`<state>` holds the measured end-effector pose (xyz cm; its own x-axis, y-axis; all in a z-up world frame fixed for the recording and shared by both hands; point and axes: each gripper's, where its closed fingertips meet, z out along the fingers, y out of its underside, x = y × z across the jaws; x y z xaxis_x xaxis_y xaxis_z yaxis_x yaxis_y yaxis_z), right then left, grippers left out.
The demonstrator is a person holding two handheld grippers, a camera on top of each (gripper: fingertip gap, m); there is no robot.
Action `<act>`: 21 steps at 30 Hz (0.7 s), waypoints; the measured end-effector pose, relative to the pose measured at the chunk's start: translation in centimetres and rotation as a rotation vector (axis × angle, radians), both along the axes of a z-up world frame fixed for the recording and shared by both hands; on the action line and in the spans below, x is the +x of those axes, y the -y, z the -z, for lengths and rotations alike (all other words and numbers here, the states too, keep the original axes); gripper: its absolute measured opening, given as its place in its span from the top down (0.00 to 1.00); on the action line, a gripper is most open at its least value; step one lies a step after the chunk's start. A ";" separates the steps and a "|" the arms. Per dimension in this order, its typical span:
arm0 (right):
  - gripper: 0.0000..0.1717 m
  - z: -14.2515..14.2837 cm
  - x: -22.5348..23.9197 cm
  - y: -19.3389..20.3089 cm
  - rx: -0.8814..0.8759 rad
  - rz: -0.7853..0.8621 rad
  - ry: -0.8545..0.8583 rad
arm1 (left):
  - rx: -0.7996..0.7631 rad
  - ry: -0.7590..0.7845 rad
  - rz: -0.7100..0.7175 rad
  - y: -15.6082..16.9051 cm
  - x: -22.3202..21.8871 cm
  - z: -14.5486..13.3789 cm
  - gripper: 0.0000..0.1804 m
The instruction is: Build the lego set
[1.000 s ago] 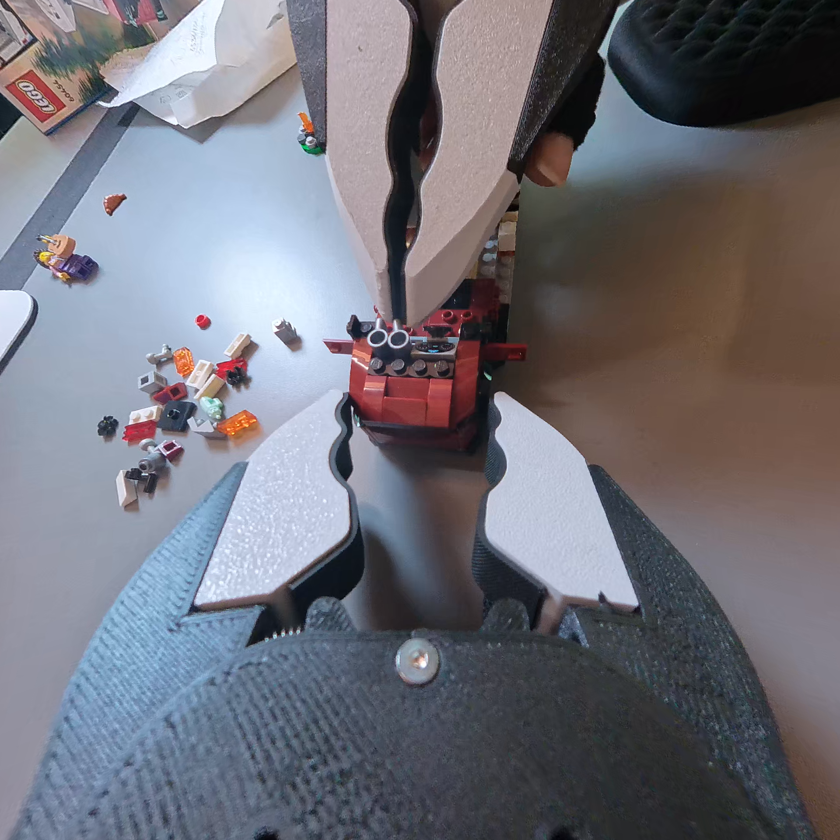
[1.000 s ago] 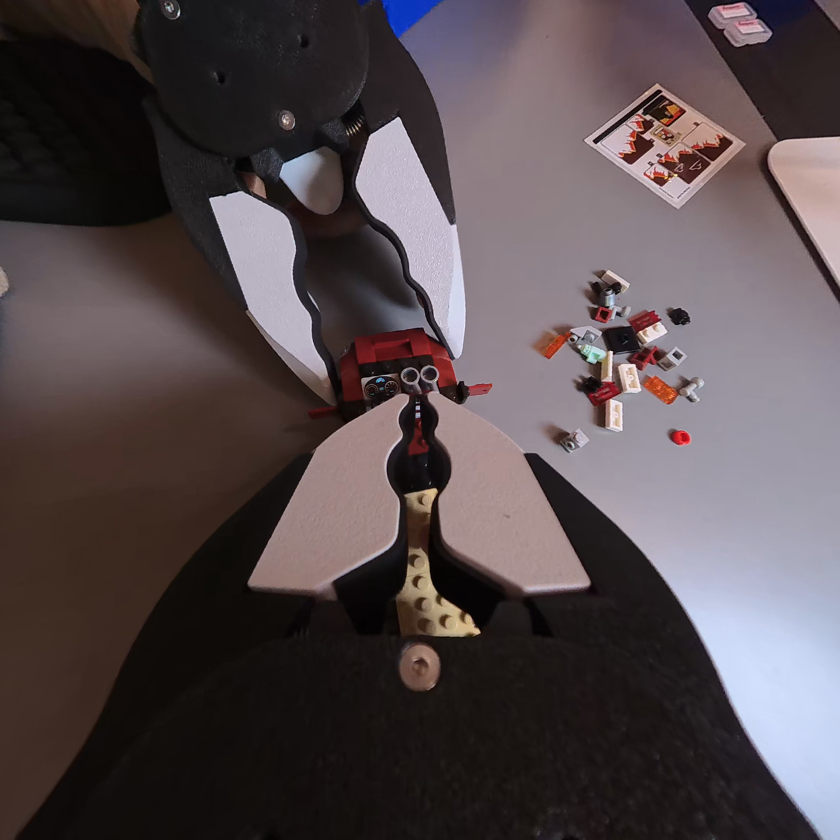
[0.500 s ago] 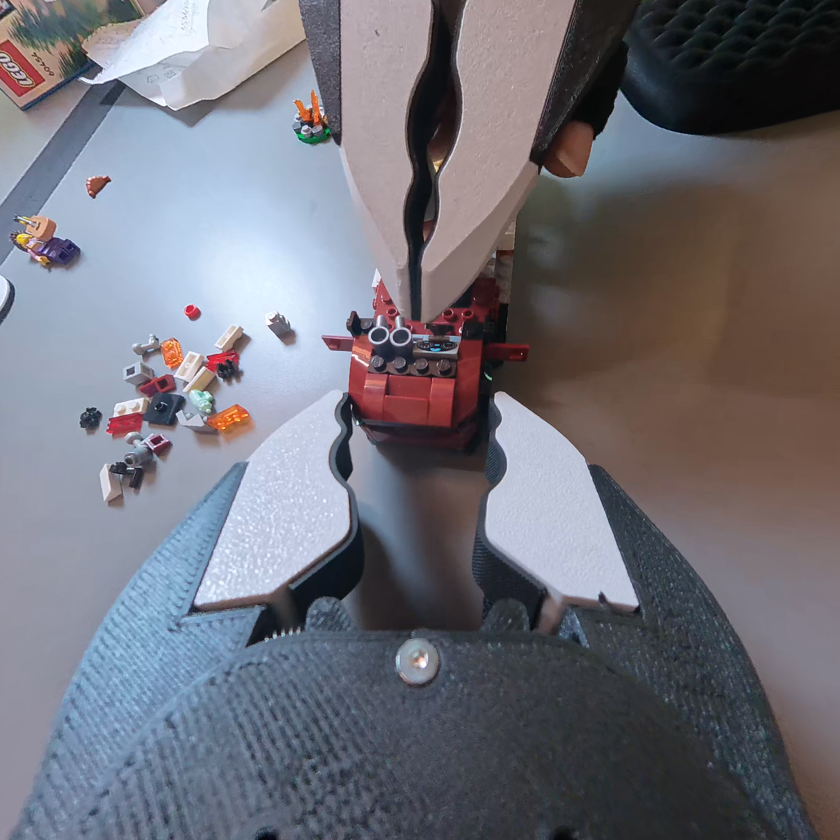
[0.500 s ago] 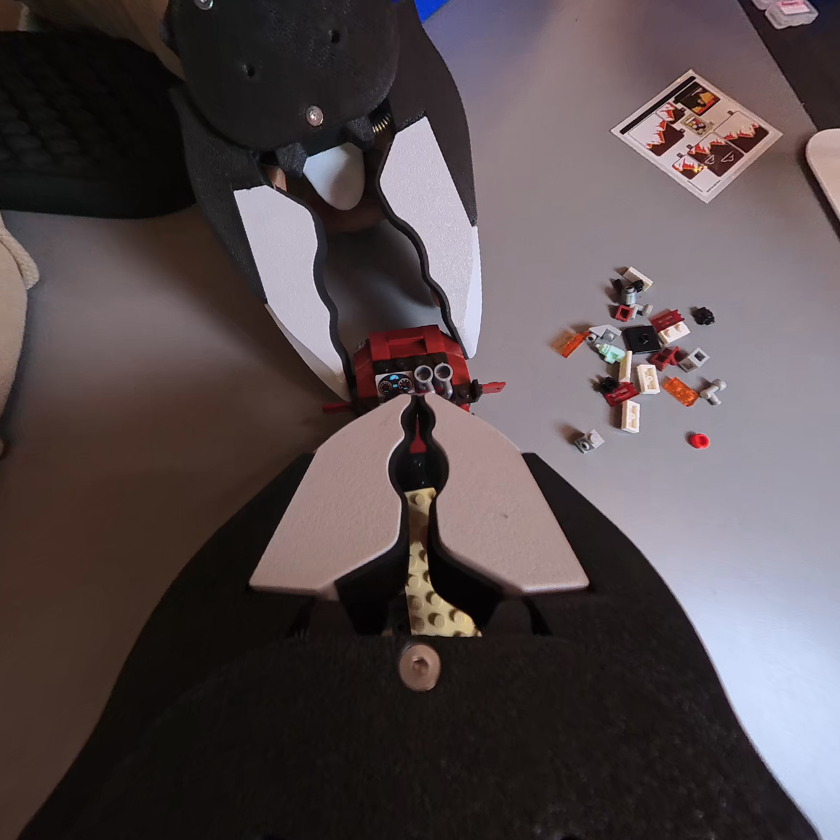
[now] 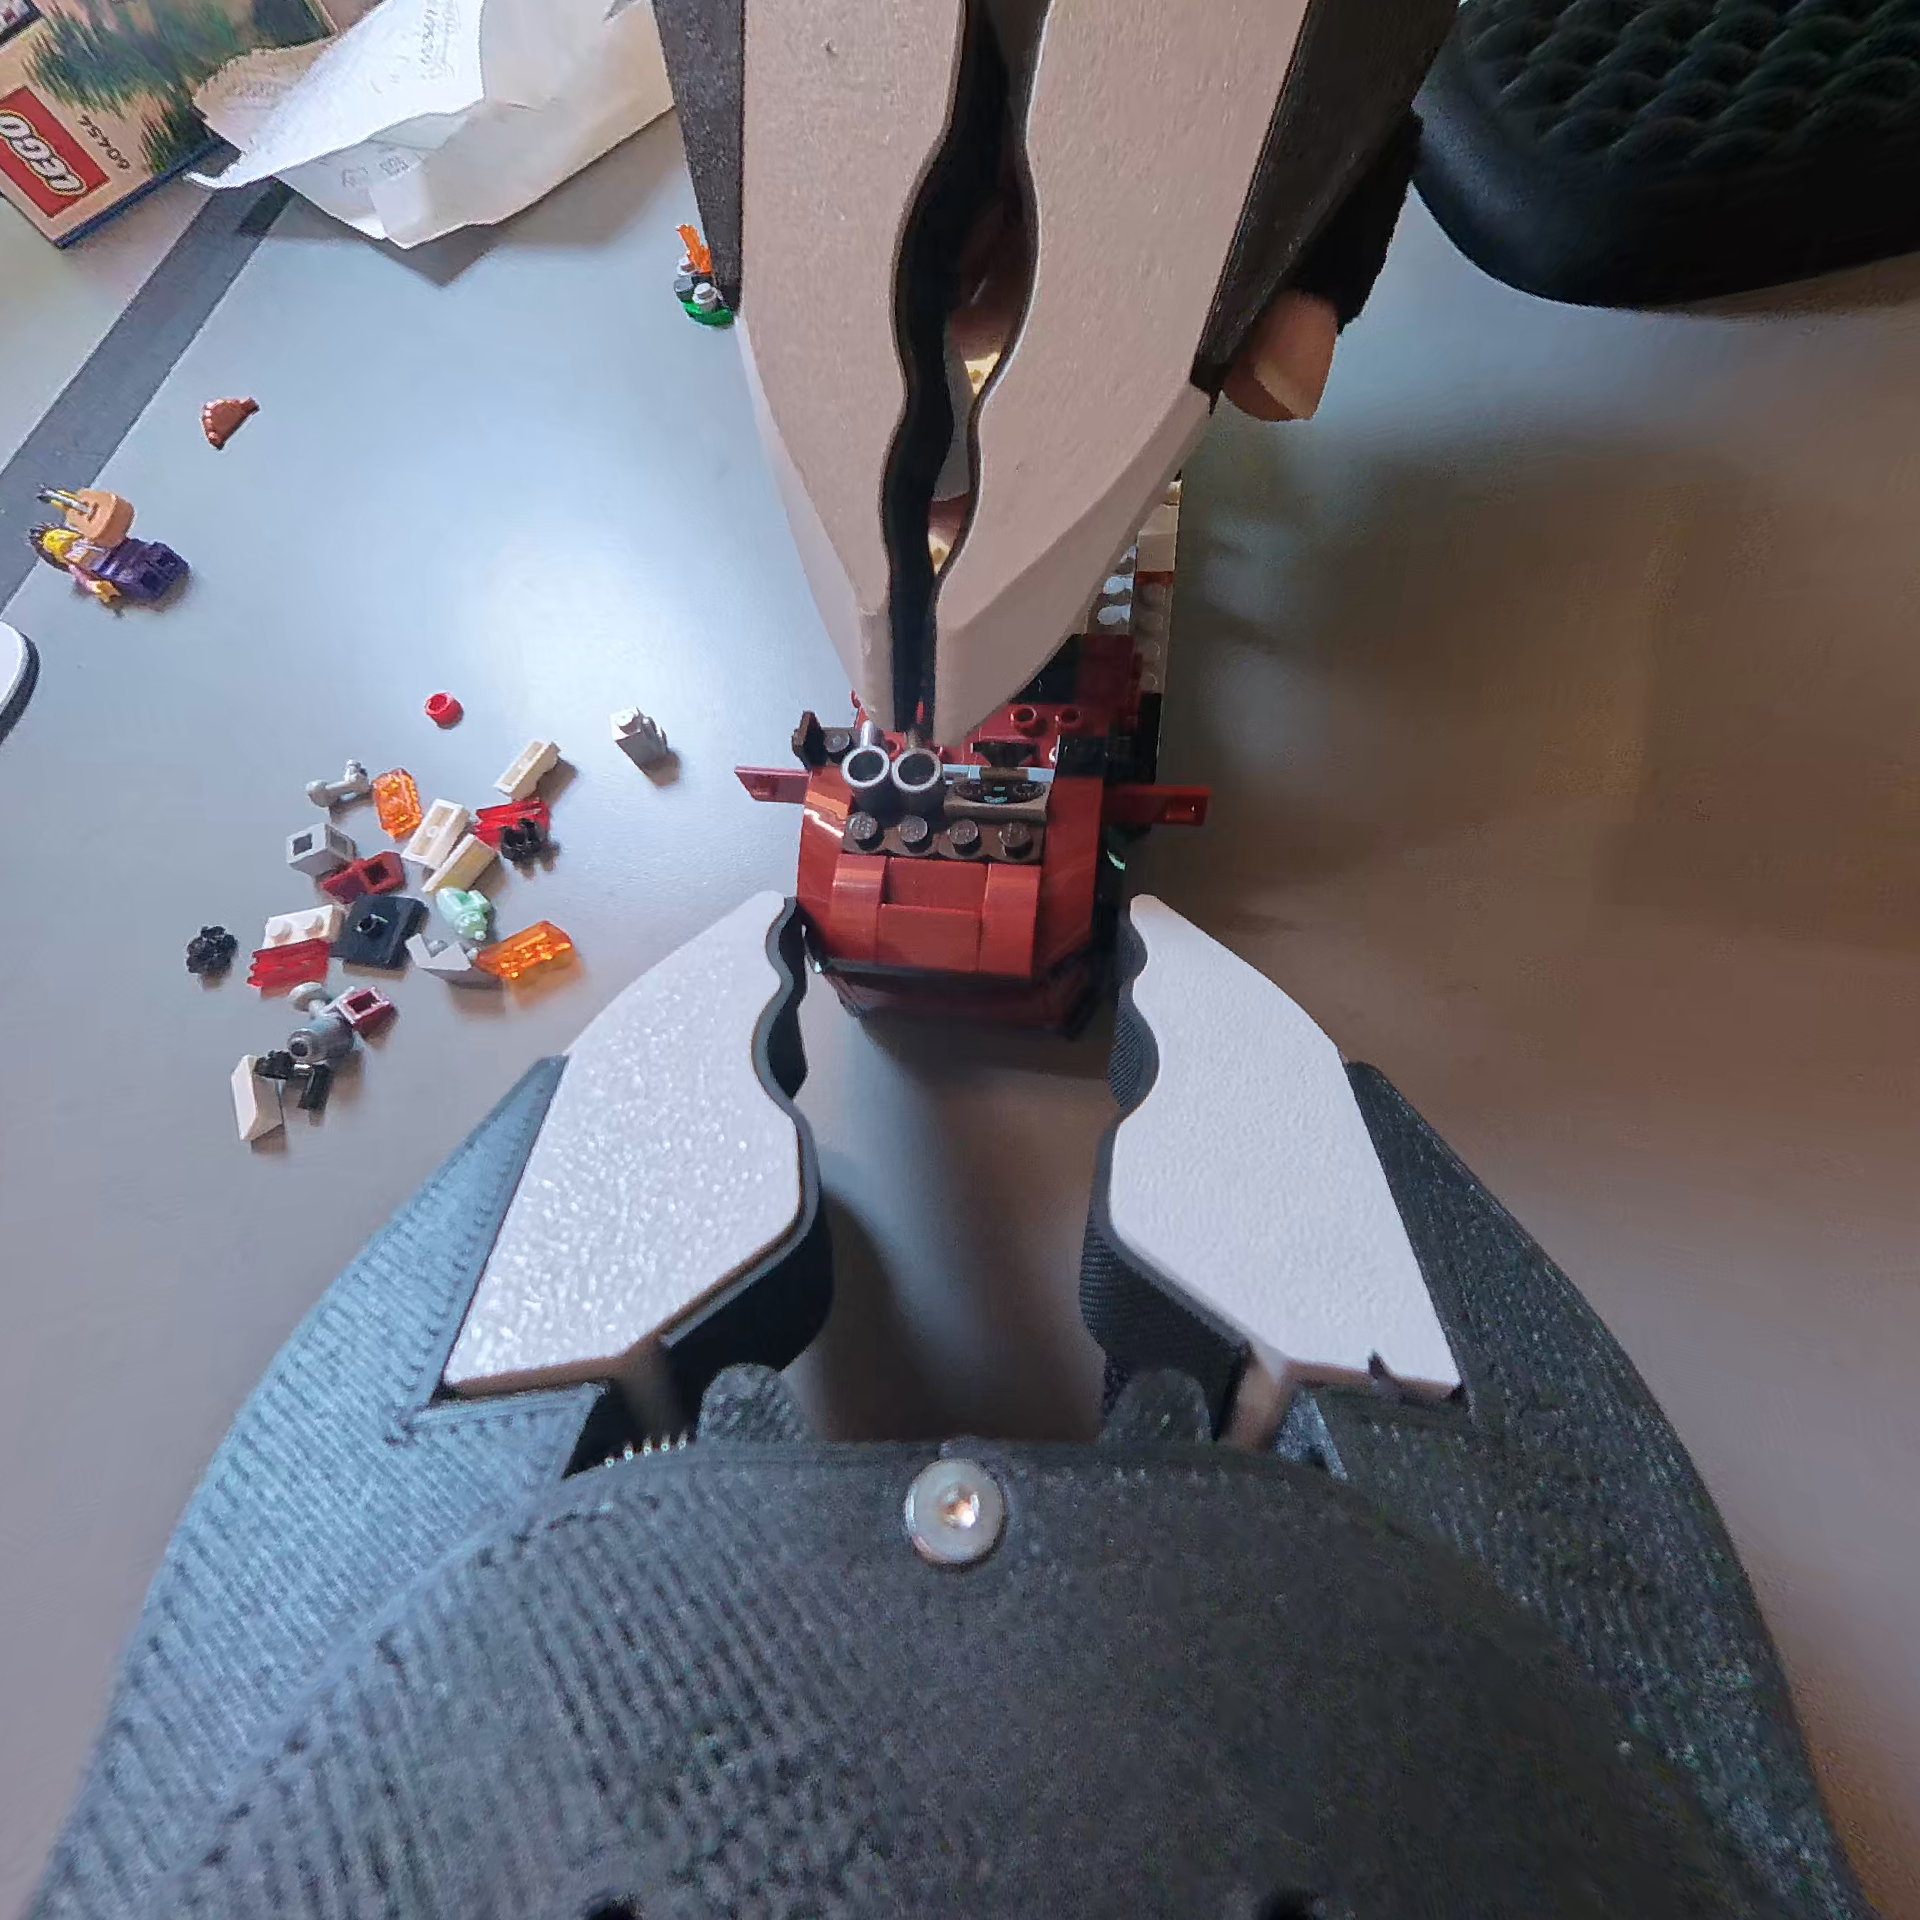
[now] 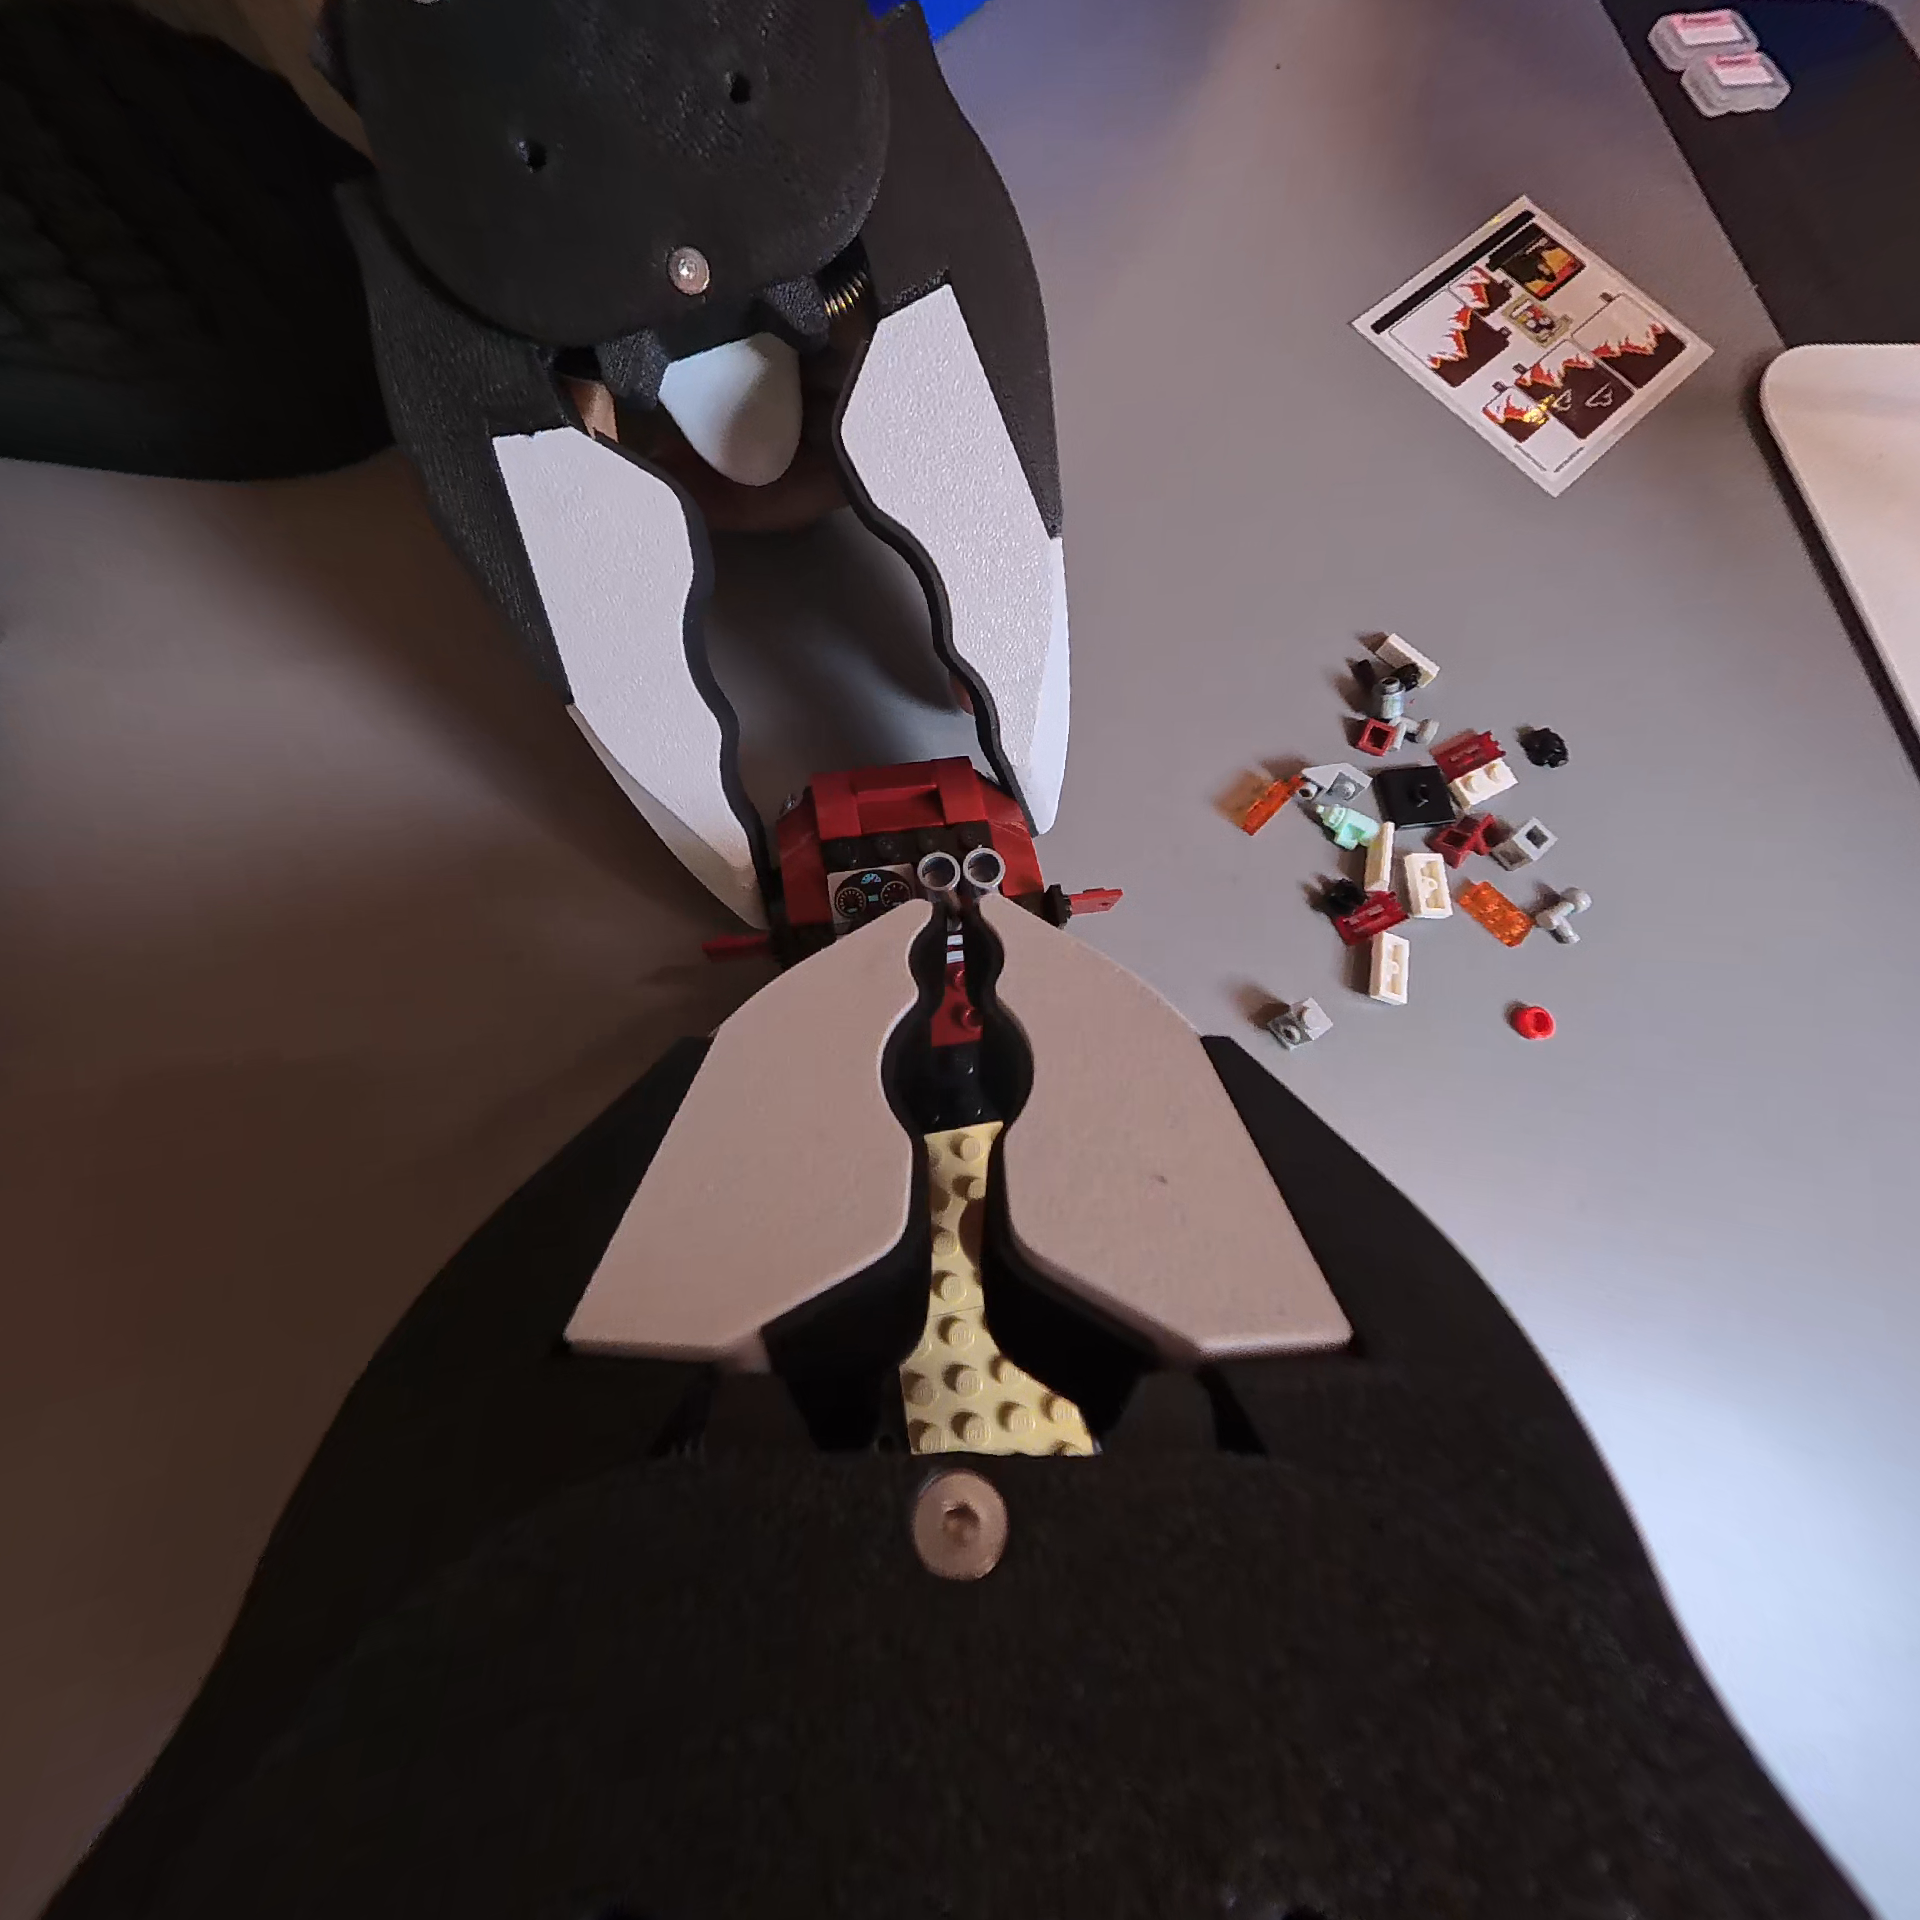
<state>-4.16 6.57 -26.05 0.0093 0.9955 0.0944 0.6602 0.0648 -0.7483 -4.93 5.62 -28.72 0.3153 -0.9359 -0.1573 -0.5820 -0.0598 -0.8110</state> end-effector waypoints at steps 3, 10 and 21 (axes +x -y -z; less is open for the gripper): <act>0.99 0.0 0.0 0.0 -0.021 0.002 0.006 | -0.001 0.000 -0.002 0.0 0.0 0.0 0.68; 0.99 0.0 0.0 0.1 -0.084 0.034 0.012 | -0.007 0.000 -0.007 0.1 -0.1 0.1 0.68; 0.99 0.1 0.1 0.1 -0.177 0.135 0.071 | -0.011 0.001 -0.032 0.1 -0.1 0.1 0.68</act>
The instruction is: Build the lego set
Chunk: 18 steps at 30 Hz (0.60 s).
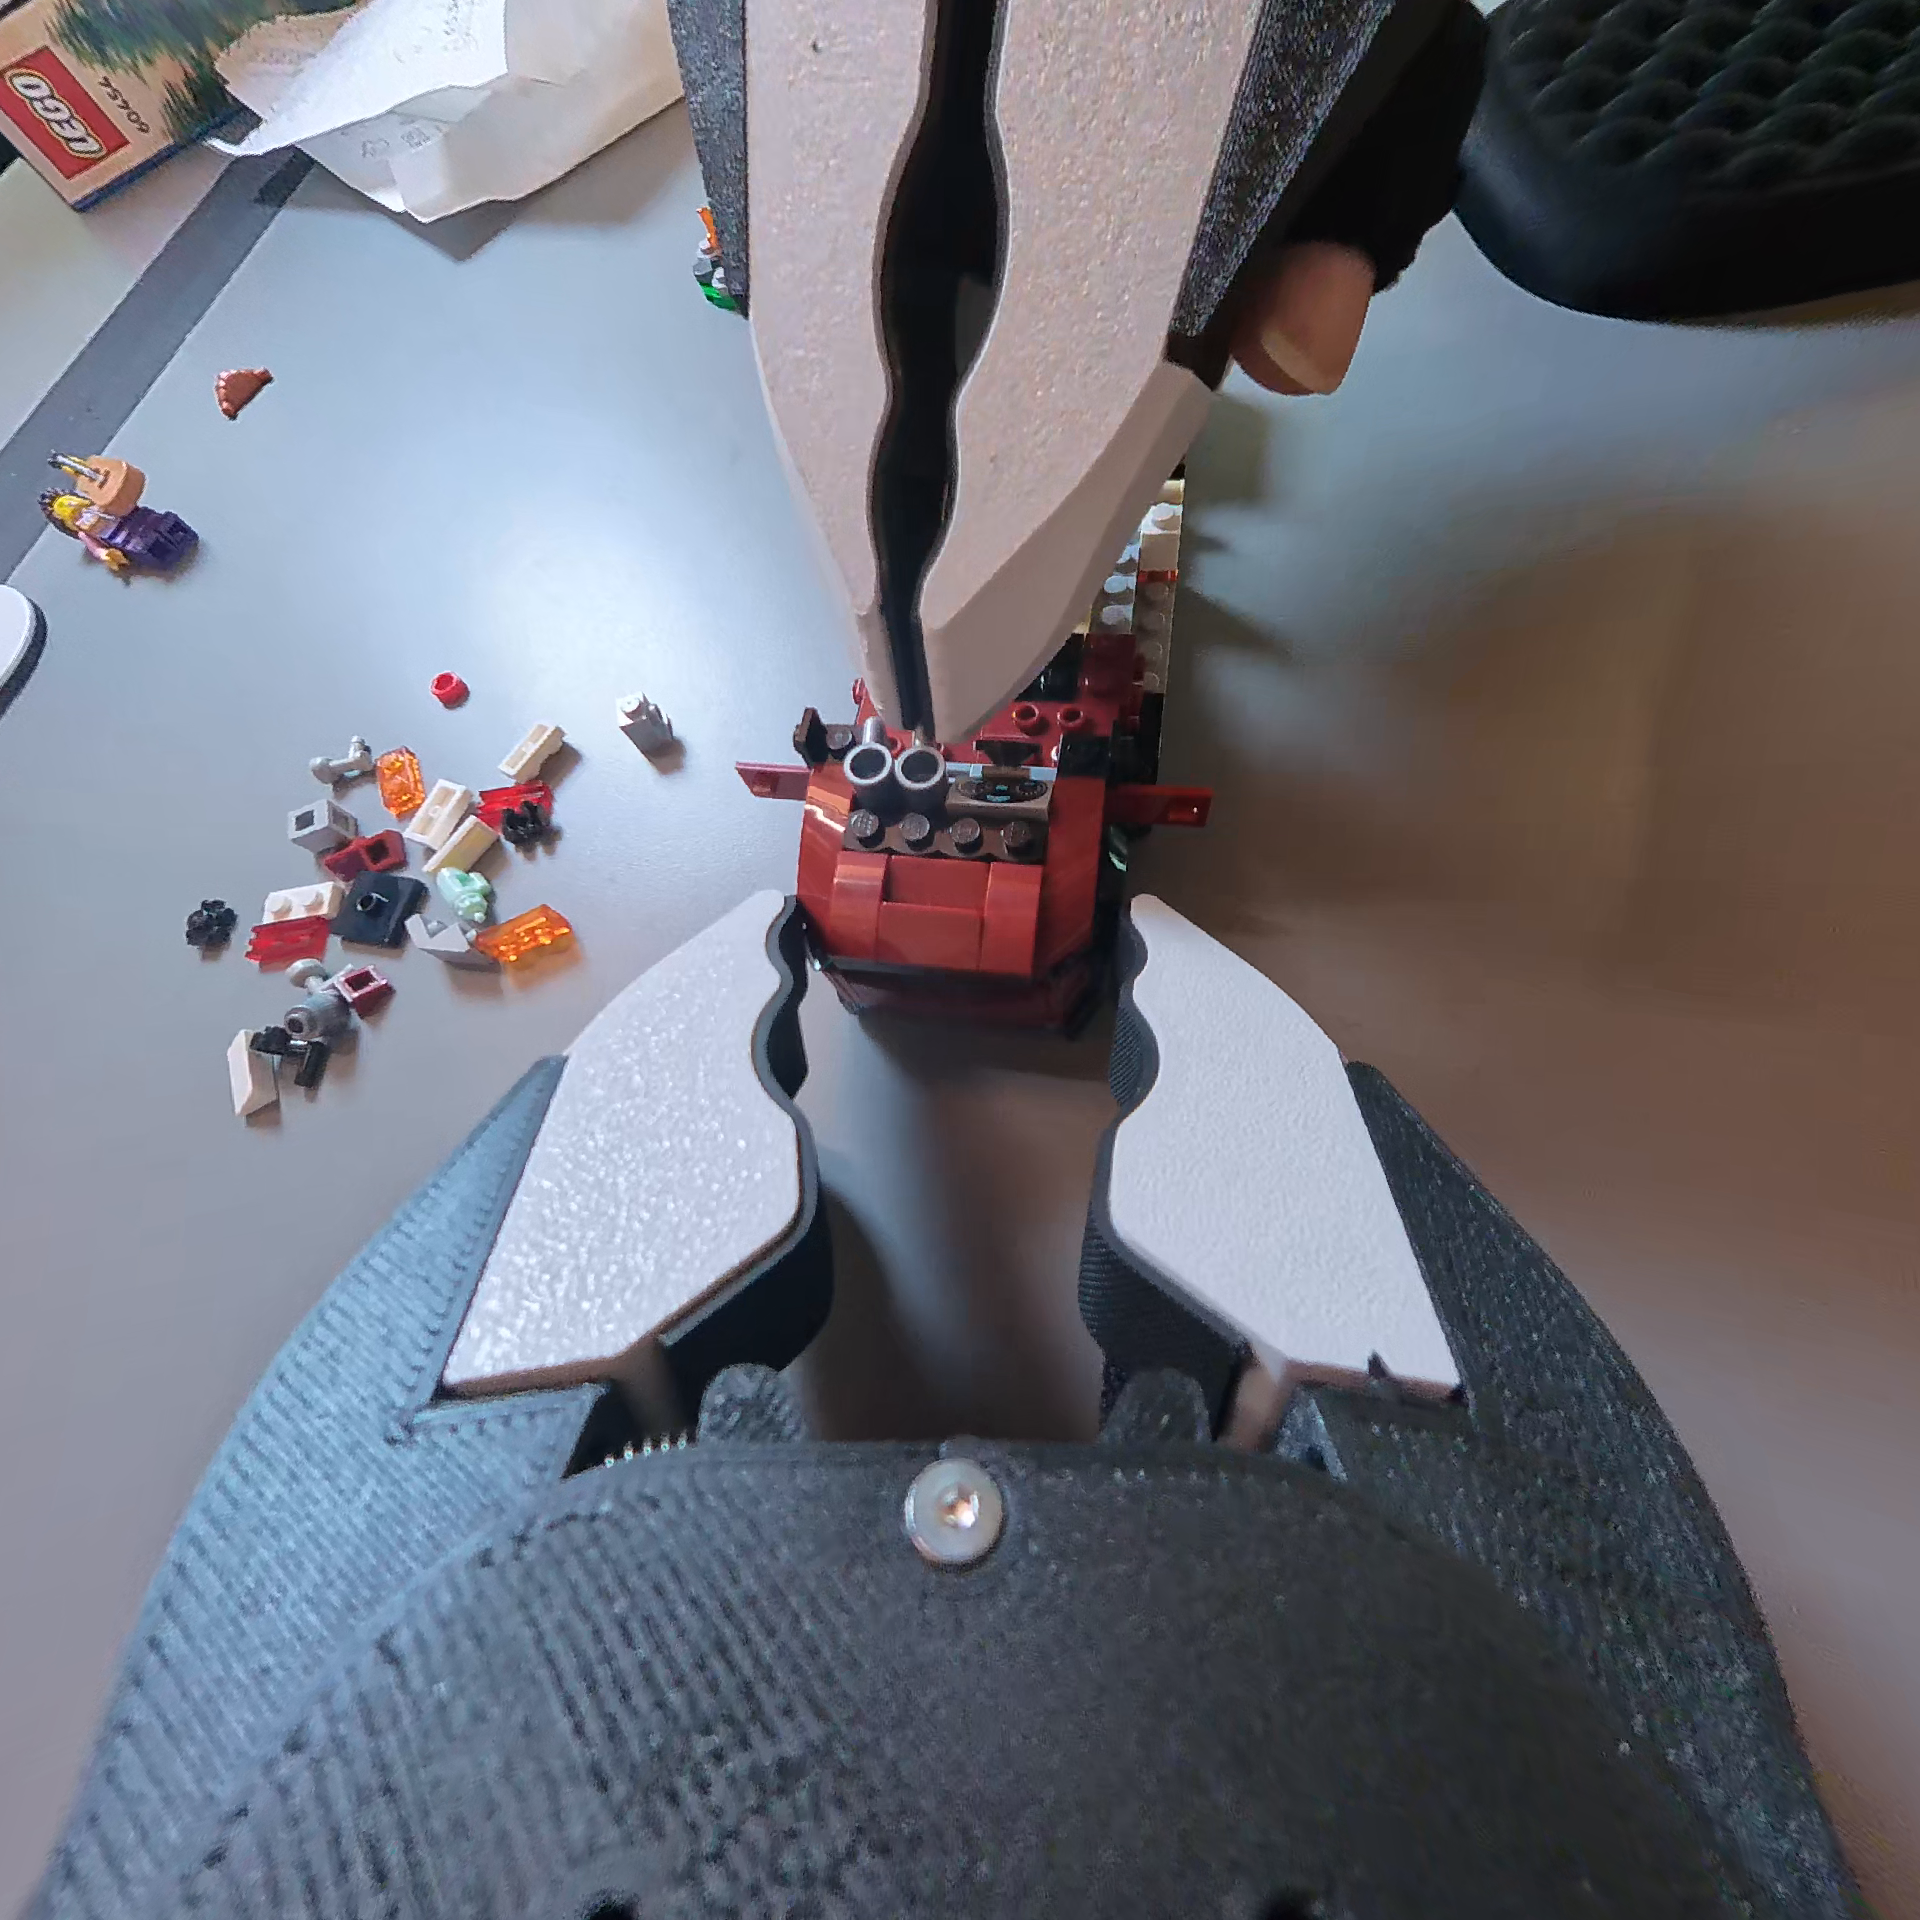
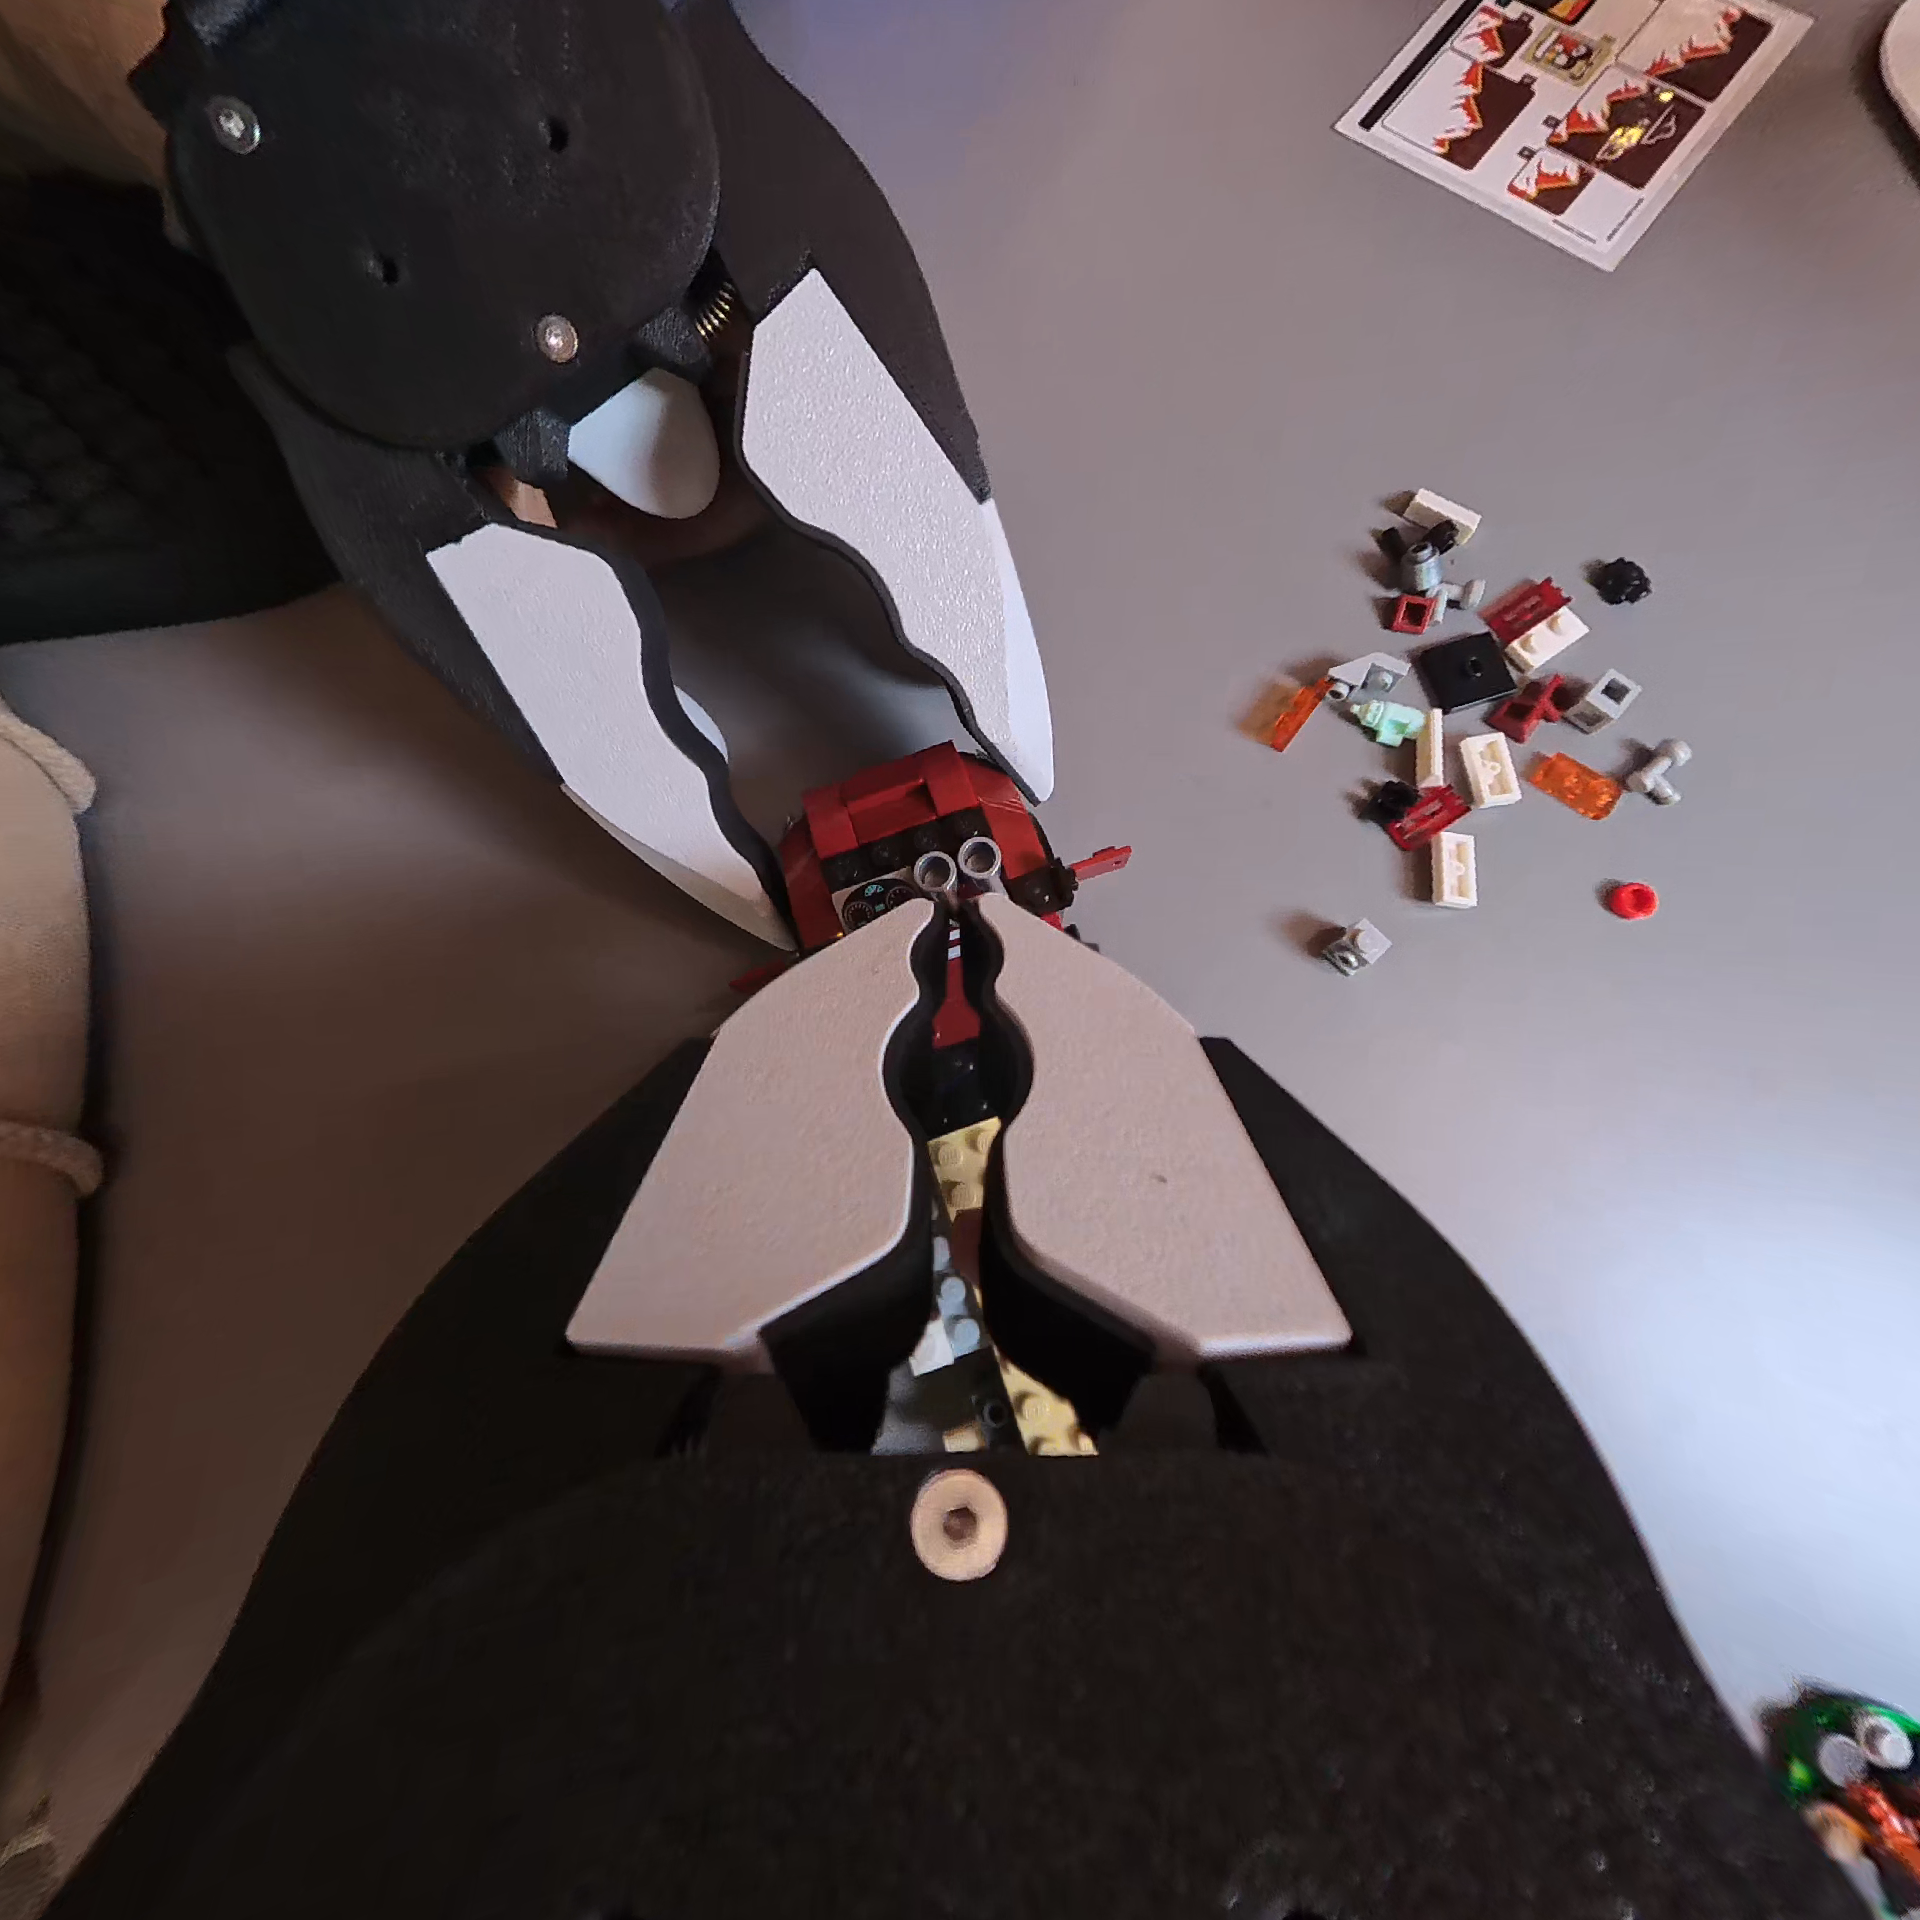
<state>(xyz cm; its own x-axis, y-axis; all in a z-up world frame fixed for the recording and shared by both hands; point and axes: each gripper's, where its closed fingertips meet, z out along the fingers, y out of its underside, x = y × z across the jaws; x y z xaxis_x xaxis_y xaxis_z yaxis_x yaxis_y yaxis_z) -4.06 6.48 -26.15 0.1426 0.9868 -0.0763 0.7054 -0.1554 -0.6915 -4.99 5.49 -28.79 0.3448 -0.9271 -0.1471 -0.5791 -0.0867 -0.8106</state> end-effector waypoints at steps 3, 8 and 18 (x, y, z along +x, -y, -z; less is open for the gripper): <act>0.99 0.0 0.0 0.0 -0.025 0.029 0.015 | 0.001 0.000 -0.012 0.0 0.0 0.0 0.68; 0.99 0.0 0.0 0.0 -0.062 0.070 0.031 | 0.002 -0.001 -0.037 -0.1 0.0 0.0 0.68; 0.99 0.1 0.0 0.0 -0.071 0.088 0.033 | 0.002 -0.001 -0.041 -0.1 0.1 0.0 0.68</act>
<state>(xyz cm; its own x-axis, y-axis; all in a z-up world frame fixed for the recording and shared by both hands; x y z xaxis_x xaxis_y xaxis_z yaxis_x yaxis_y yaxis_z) -4.04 6.49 -26.22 0.2321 0.9627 -0.1393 0.7088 -0.2654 -0.6536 -4.94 5.62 -28.79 0.3822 -0.9120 -0.1490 -0.5755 -0.1088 -0.8105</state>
